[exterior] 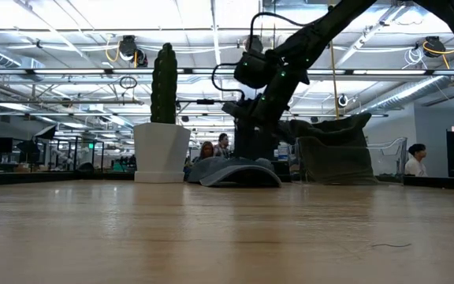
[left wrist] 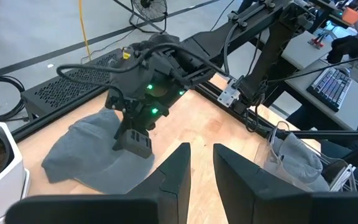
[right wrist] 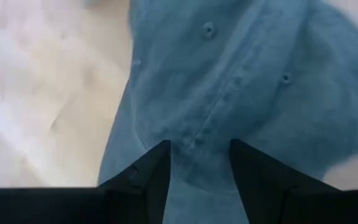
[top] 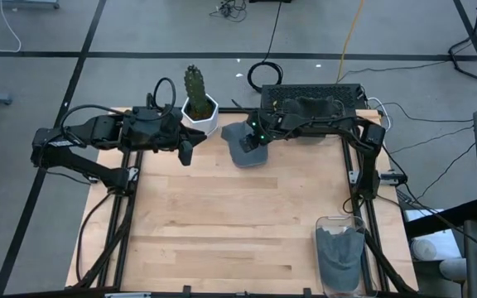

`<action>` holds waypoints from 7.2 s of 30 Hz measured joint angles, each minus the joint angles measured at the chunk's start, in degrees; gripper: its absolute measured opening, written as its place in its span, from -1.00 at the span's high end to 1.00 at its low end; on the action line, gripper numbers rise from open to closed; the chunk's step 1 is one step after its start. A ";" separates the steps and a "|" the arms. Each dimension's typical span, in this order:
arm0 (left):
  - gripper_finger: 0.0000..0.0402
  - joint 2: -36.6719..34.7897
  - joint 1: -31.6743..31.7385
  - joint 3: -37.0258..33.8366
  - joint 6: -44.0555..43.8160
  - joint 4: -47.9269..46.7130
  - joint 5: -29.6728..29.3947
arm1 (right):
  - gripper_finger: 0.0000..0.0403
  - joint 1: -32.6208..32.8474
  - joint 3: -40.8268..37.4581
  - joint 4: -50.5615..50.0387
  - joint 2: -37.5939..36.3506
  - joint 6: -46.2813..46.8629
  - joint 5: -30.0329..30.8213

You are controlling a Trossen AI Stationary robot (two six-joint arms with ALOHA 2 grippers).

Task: Pick & Place hat
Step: Put the gray cap into the bottom transparent bin

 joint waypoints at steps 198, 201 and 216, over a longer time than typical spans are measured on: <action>0.62 0.15 3.21 0.00 5.41 4.32 -5.16 | 0.39 25.13 -14.22 4.75 -8.70 -18.43 -1.53; 0.62 0.15 3.21 0.00 5.40 4.32 -5.16 | 0.53 25.47 -14.63 4.82 -8.72 -18.38 -1.55; 0.62 0.45 3.21 0.00 6.10 4.75 -5.16 | 0.87 25.90 -14.82 3.16 -12.51 -23.56 -7.58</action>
